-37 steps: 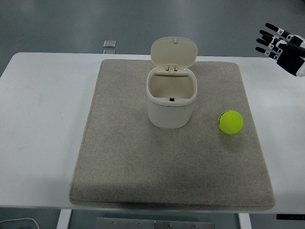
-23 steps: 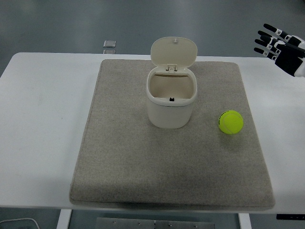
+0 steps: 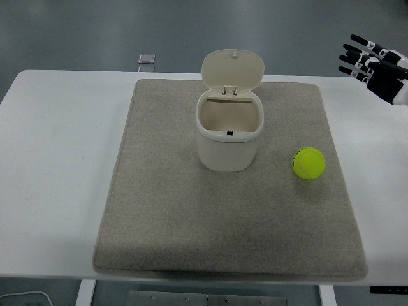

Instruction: Pick up the tennis ball and place it in the box.

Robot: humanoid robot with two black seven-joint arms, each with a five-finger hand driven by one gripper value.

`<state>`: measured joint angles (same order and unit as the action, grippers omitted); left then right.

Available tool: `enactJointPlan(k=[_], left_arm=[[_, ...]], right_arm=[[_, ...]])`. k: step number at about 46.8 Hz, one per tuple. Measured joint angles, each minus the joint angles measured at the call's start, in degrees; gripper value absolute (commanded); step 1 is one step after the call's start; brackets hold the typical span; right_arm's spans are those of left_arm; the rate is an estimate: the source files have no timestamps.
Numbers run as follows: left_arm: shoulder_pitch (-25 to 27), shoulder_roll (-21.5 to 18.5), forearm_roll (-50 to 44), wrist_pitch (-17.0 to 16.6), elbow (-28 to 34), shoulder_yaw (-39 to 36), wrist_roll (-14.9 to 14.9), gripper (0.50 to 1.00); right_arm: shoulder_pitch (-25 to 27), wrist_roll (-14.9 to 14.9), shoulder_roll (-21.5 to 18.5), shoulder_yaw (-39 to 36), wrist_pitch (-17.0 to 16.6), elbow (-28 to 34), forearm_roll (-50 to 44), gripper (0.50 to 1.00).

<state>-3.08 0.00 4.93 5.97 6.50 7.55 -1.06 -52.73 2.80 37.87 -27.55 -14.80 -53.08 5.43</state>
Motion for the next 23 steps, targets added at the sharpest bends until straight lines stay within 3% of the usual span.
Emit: enactJointPlan(k=[10, 23], left_arm=[[0.00, 0.00, 0.00, 0.00, 0.00, 0.01, 0.00, 0.992], [0.00, 0.00, 0.00, 0.00, 0.00, 0.01, 0.00, 0.992]], right_arm=[[0.08, 0.29, 0.34, -0.23, -0.66, 0.00, -8.05, 0.913], [-0.07, 0.37, 2.03, -0.28, -5.15, -0.02, -11.03, 0.913]])
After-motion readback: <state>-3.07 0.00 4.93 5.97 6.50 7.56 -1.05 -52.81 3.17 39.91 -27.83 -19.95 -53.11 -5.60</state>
